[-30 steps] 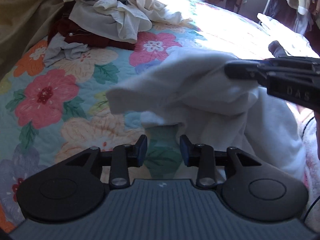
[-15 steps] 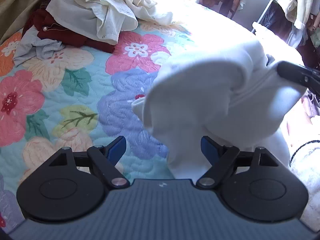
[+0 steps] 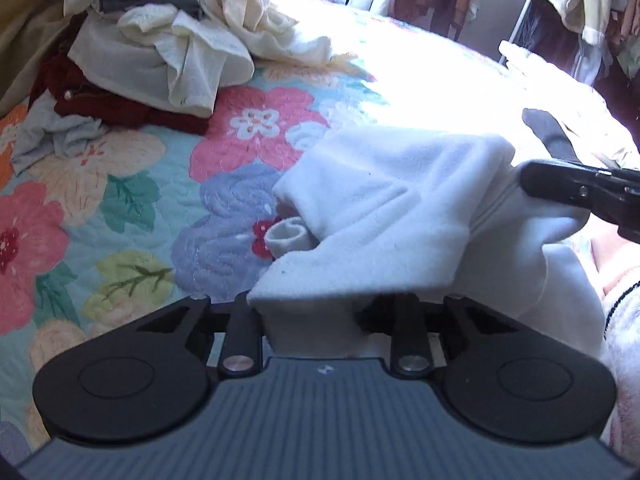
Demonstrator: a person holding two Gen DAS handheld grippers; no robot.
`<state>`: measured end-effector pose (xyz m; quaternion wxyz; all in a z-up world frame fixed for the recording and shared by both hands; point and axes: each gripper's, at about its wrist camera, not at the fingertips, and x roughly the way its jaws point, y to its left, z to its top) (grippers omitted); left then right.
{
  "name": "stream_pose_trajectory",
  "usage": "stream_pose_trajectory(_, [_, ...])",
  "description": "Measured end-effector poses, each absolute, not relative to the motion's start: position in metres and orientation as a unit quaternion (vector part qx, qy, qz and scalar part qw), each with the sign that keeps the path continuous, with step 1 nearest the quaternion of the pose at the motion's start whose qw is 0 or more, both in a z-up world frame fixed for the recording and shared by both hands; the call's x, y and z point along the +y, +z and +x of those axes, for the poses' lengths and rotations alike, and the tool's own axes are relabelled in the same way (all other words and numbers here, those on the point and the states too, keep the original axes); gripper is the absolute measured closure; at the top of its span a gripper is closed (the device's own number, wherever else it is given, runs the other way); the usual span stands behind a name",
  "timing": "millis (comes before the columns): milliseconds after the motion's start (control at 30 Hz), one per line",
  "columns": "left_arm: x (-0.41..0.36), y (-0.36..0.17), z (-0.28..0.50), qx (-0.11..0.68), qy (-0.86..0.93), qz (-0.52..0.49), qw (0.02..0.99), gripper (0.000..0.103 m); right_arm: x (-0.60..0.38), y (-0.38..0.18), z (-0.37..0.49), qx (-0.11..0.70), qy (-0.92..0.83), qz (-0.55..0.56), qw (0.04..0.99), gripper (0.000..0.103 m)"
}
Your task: Fold clothes
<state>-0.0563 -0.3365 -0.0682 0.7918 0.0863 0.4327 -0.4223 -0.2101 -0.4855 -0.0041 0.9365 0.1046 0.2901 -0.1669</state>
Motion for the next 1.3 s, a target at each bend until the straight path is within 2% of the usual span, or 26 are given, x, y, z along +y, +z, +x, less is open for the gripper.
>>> stream_pose_trajectory(133, [-0.324,-0.055,-0.057,0.408,-0.411,0.076,0.812,0.085,-0.480,-0.017,-0.206,0.307,-0.153,0.106,0.933,0.092])
stream_pose_trajectory(233, [-0.316,-0.037,-0.061,0.362,-0.391,0.099,0.840,0.085,-0.474,-0.020,-0.203,0.312,-0.150,0.091,0.934,0.091])
stream_pose_trajectory(333, [-0.297,-0.021,-0.059,0.340,-0.374,0.072,0.860,0.085,-0.473,-0.019,-0.203,0.320,-0.139,0.099,0.932,0.087])
stream_pose_trajectory(400, [-0.280,-0.014,-0.052,0.342,-0.361,0.045,0.866,0.086,-0.470,-0.019,-0.203,0.341,-0.108,0.116,0.927,0.075])
stream_pose_trajectory(467, [-0.264,-0.010,-0.043,0.349,-0.354,0.018,0.868,0.086,-0.462,-0.016,-0.208,0.343,-0.084,0.132,0.926,0.059])
stream_pose_trajectory(567, [-0.251,-0.013,-0.032,0.362,-0.347,-0.009,0.865,0.086,-0.438,-0.015,-0.212,0.354,-0.050,0.130,0.925,0.046])
stream_pose_trajectory(700, [-0.253,-0.024,-0.020,0.370,-0.332,-0.014,0.867,0.086,-0.396,-0.024,-0.211,0.384,-0.030,0.052,0.921,0.043])
stream_pose_trajectory(800, [-0.255,-0.028,-0.020,0.363,-0.337,-0.010,0.868,0.086,-0.374,-0.035,-0.209,0.401,-0.035,-0.011,0.915,0.036])
stream_pose_trajectory(900, [-0.256,-0.031,-0.024,0.354,-0.344,-0.003,0.870,0.086,-0.358,-0.051,-0.203,0.452,-0.015,-0.042,0.891,0.035])
stream_pose_trajectory(1100, [-0.255,-0.038,-0.006,0.350,-0.320,-0.015,0.880,0.084,-0.344,-0.062,-0.204,0.462,-0.008,-0.039,0.886,0.034])
stream_pose_trajectory(1300, [-0.263,-0.048,-0.006,0.352,-0.314,0.023,0.882,0.084,-0.357,-0.051,-0.206,0.458,-0.012,0.001,0.889,0.034])
